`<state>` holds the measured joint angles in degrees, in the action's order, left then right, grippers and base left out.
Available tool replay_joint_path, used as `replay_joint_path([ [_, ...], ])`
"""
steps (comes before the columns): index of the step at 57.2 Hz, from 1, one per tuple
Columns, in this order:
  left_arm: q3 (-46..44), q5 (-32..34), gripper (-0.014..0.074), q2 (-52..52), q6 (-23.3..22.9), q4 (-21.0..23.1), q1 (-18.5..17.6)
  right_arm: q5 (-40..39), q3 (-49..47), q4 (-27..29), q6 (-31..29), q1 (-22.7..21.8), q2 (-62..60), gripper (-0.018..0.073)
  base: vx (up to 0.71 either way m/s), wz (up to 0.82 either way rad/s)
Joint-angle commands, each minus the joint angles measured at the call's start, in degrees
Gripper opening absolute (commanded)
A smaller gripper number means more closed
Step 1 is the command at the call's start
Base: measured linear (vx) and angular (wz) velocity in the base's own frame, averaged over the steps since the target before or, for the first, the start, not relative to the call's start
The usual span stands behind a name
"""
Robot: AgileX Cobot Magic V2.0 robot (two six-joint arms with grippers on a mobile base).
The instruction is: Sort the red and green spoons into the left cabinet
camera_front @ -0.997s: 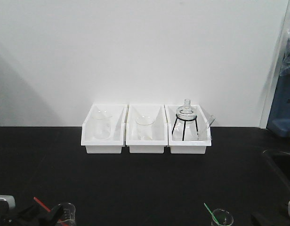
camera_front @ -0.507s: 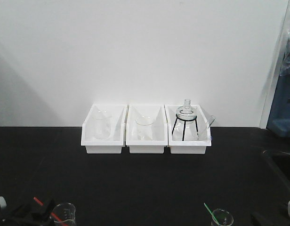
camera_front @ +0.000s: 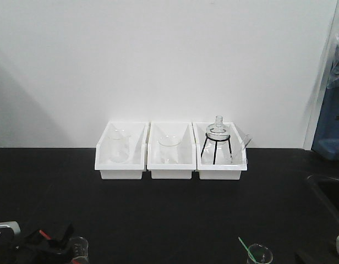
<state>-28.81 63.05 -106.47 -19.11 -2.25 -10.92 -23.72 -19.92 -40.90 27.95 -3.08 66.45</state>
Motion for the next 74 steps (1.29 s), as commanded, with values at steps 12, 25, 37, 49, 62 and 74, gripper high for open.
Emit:
replay_joint_path([
  [12,-1.1,4.3,0.0429,2.0,-0.3,0.4,-0.5,-3.8,-1.9,0.3,-0.5,-0.2,0.3,0.0487,0.00,0.00],
  [25,-1.1,5.8,0.0230,2.0,-0.3,0.4,-0.5,-9.9,-5.5,-2.6,0.4,-0.2,5.2,0.0487,0.00,0.00],
  [37,-1.1,7.0,0.0056,2.0,-0.2,0.4,-0.5,-12.3,-10.0,-3.5,2.3,0.1,11.4,0.0487,0.00,0.00],
  [49,-1.1,7.0,-0.0008,2.0,-0.2,0.4,-0.5,-13.6,-15.0,-6.8,2.3,5.6,18.6,0.0487,0.00,0.00],
  [62,-1.1,7.0,-0.0006,2.0,-0.2,0.4,-0.5,-13.6,-18.3,-6.8,2.3,9.6,23.9,0.0487,0.00,0.00],
  [74,-1.1,7.1,-0.0006,2.0,-0.2,0.4,-0.5,-13.4,-21.5,-6.8,0.8,10.6,29.1,0.0487,0.00,0.00],
])
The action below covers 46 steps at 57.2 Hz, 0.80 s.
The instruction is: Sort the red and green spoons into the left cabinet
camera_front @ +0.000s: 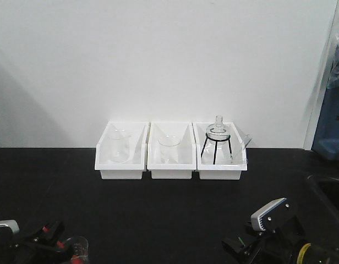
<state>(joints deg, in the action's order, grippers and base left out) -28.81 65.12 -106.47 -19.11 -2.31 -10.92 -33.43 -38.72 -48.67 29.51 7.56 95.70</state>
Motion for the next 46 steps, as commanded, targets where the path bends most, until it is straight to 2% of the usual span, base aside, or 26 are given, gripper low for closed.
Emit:
replay_joint_path([
  [1,-1.1,5.1,-0.0006,2.0,-0.2,0.4,-0.5,-3.7,-2.9,1.0,-0.8,0.0,0.3,0.0487,0.00,0.00],
  [24,-1.1,6.8,-0.0006,2.0,-0.2,0.4,-0.5,-2.8,-3.8,0.9,-1.3,0.0,3.9,0.0467,0.00,0.00],
  [30,-1.1,6.8,-0.0006,2.0,-0.2,0.4,-0.5,-2.4,-3.8,0.9,-1.7,0.0,4.0,0.0418,0.00,0.00],
  [46,-1.1,6.9,-0.0006,2.0,-0.2,0.5,-0.5,0.0,-3.8,0.9,-2.9,0.0,4.1,0.0195,0.00,0.00],
])
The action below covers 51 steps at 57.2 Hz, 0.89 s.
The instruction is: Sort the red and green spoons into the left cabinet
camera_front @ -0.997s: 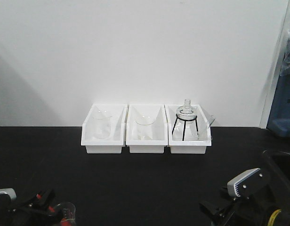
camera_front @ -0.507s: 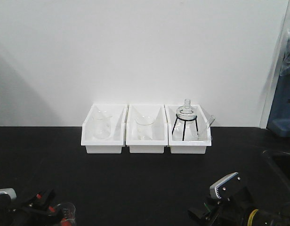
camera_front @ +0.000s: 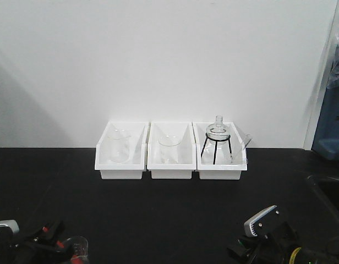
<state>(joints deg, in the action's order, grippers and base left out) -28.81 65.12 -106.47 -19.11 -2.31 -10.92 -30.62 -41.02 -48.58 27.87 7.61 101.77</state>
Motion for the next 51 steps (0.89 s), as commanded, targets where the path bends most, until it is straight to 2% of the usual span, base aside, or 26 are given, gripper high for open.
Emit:
replay_joint_path([
  [1,-1.1,6.9,-0.0006,2.0,-0.2,0.5,-0.5,-2.8,-1.5,0.8,-1.6,-0.1,-2.0,0.0179,0.00,0.00],
  [18,-1.1,10.2,-0.0006,2.0,-0.2,0.5,-0.5,-2.8,-1.5,0.9,-3.5,-0.1,-2.0,0.0039,0.00,0.00],
  [24,-1.1,11.1,-0.0003,2.0,1.8,0.5,-0.5,-2.9,-1.5,1.2,-3.5,-0.1,-2.4,0.0011,0.00,0.00],
  [37,-1.1,11.5,-0.0003,2.1,2.4,0.5,-0.5,-2.9,-1.5,5.9,-3.5,-0.1,-4.8,-0.0006,0.00,0.00],
  [51,-1.1,13.7,-0.0003,2.5,2.3,0.5,-0.5,-2.8,-1.5,5.6,-3.5,-0.1,-7.6,-0.0003,0.00,0.00],
])
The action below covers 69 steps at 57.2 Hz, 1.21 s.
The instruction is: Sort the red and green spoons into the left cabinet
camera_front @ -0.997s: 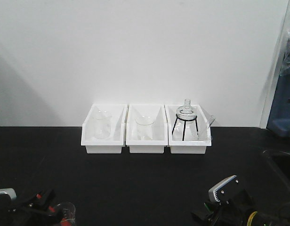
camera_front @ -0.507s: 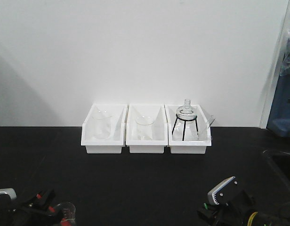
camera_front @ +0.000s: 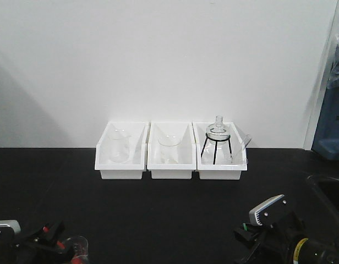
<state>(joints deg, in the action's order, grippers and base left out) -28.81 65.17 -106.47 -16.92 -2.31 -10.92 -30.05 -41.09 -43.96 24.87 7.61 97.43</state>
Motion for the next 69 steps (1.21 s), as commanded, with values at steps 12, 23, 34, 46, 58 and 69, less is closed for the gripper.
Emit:
replay_joint_path([
  [12,-1.1,13.6,-0.0003,5.9,0.1,0.4,-0.5,-3.4,-1.5,1.0,-0.4,-0.1,-5.5,-0.0002,0.00,0.00],
  [23,-1.1,9.9,-0.0003,10.3,0.1,0.5,-0.5,-1.9,-1.5,1.0,2.3,-0.1,-10.0,-0.0001,0.00,0.00],
  [34,-1.1,7.4,-0.0001,14.9,0.1,0.5,-0.5,-0.3,-1.5,0.9,3.9,-0.1,-15.5,-0.0001,0.00,0.00],
  [46,-1.1,7.4,-0.0001,21.4,0.1,0.4,-0.5,0.9,-1.5,0.9,4.4,-0.1,-21.2,-0.0001,0.00,0.00],
  [58,-1.1,3.7,-0.0001,30.7,0.1,0.3,-0.5,0.9,-1.5,0.9,9.0,-0.1,-27.3,-0.0001,0.00,0.00],
  [69,-1.1,-4.3,-0.0001,40.5,0.1,-0.1,-0.5,1.8,-1.5,0.6,11.8,-0.1,-32.6,-0.0001,0.00,0.00],
])
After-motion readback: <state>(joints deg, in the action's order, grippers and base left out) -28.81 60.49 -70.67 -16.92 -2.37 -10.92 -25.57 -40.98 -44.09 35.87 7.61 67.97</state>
